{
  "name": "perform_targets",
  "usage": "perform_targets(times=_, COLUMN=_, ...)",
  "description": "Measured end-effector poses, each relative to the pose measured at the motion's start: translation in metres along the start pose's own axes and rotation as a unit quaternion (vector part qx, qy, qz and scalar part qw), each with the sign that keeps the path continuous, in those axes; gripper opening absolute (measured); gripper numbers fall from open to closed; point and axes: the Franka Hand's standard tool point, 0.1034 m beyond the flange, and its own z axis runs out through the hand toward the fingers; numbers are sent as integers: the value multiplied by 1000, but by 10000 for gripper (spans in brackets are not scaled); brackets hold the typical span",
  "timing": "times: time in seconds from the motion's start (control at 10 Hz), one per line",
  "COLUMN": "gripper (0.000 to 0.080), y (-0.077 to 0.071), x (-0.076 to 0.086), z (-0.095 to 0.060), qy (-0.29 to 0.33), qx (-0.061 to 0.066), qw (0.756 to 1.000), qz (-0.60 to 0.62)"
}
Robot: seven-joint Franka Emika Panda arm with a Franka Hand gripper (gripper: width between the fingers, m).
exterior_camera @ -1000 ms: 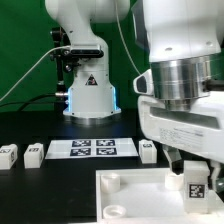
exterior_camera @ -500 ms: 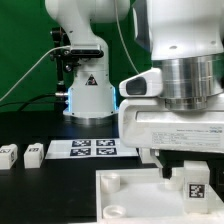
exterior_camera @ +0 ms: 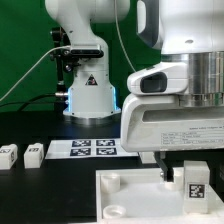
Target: Assemble one leg
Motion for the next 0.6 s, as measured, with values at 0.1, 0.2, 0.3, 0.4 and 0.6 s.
perform_targets(times=0.1, gripper=541, y=0, x=0, z=0, qy=0, qx=1, qw=1000, qz=30)
perform_targets(times=0.2, gripper=357, y=0, x=0, z=0, qy=0, qx=1, qw=997, qz=77)
perform_targets(times=0.3, gripper=357, y=1, x=0, z=0, qy=-1, qx=0, qw=992, qz=125)
perform_targets(times=0.4, gripper=291, y=1, x=0, z=1, qy=-1, qx=0, qw=986, qz=167)
perform_targets(times=0.6, gripper=291, y=3, x=-1, z=1, qy=-2, qx=-2, qw=959, qz=283)
